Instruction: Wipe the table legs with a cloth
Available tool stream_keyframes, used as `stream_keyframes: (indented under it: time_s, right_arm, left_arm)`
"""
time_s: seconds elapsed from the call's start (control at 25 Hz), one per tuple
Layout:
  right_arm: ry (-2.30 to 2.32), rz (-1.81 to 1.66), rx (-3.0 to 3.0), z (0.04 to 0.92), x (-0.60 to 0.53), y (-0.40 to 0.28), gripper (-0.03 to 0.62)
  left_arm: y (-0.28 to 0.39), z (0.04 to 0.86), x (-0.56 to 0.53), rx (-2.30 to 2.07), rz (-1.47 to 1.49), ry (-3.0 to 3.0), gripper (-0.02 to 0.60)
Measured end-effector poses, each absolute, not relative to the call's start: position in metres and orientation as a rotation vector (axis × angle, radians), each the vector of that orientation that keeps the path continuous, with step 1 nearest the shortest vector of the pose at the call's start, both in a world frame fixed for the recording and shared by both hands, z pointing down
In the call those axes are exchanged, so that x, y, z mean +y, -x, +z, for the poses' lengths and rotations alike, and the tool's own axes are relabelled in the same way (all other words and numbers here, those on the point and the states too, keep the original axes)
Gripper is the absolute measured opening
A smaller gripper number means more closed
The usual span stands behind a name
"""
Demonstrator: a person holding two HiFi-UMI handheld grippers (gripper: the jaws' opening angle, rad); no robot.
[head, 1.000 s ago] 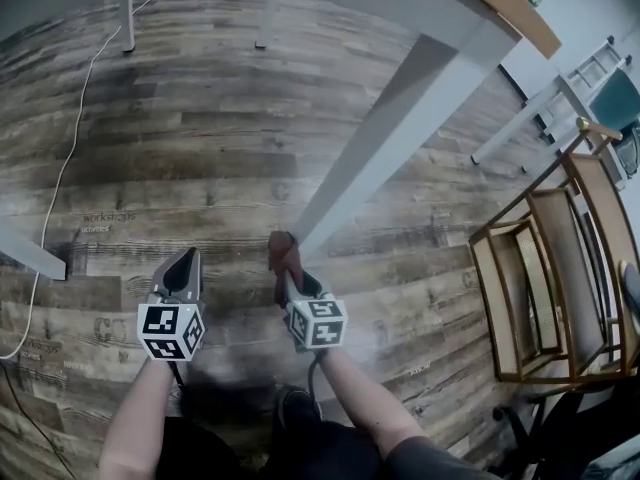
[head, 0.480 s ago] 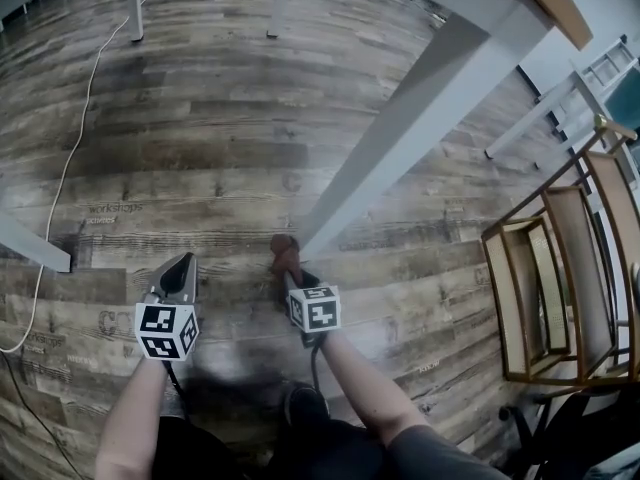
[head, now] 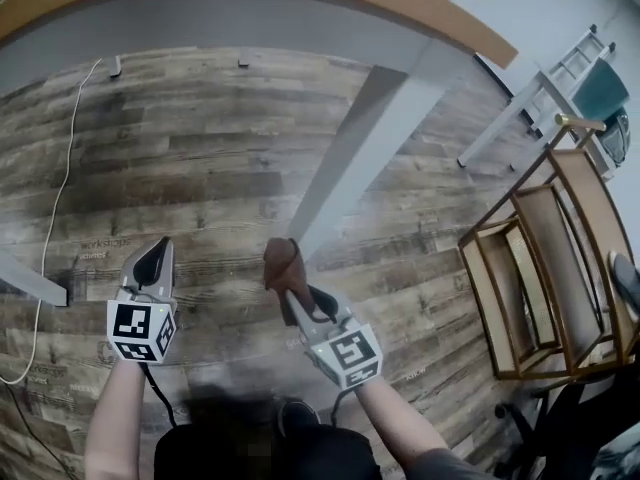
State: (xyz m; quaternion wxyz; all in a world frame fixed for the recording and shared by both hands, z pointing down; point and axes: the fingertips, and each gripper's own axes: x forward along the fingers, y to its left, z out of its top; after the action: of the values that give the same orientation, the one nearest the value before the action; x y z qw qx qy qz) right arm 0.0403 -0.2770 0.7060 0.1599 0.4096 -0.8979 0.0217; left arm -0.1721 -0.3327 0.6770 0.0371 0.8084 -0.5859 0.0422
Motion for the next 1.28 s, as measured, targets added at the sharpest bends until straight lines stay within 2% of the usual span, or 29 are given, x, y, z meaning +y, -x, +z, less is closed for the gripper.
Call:
stream_keyframes:
  time_s: [0.16, 0.36, 0.64, 0.88, 1.28]
  right_arm:
    - [-1.311, -0.16, -2.65, 0.593, -0.28, -0.048, 0.063]
    - [-1.469, -0.246, -2.749, 0.482, -0.281, -0.062, 0.063]
    - [-1.625, -0.42, -2.747, 0.393, -0.296, -0.083, 0.063]
    - [-1.661, -0.309, -2.727, 0.423, -0.307, -0.086, 0.063]
    - [-1.586, 0.061, -2.567, 0.601, -0.305, -0.096, 0.063]
  left_arm:
    - [0.148, 0.61, -0.34, -1.762, 0.054, -2.57, 0.018]
    - [0.106, 0.545, -0.334, -1.604, -0.003, -2.706, 0.018]
    - [0.062, 0.473, -0.322, -1.477, -0.11, -2.855, 0.018]
    - [0.054, 0.487, -0.321, -1.483, -0.111, -2.846, 0.018]
    - [0.055, 0.626, -0.305, -1.47, 0.044, -2.802, 0.018]
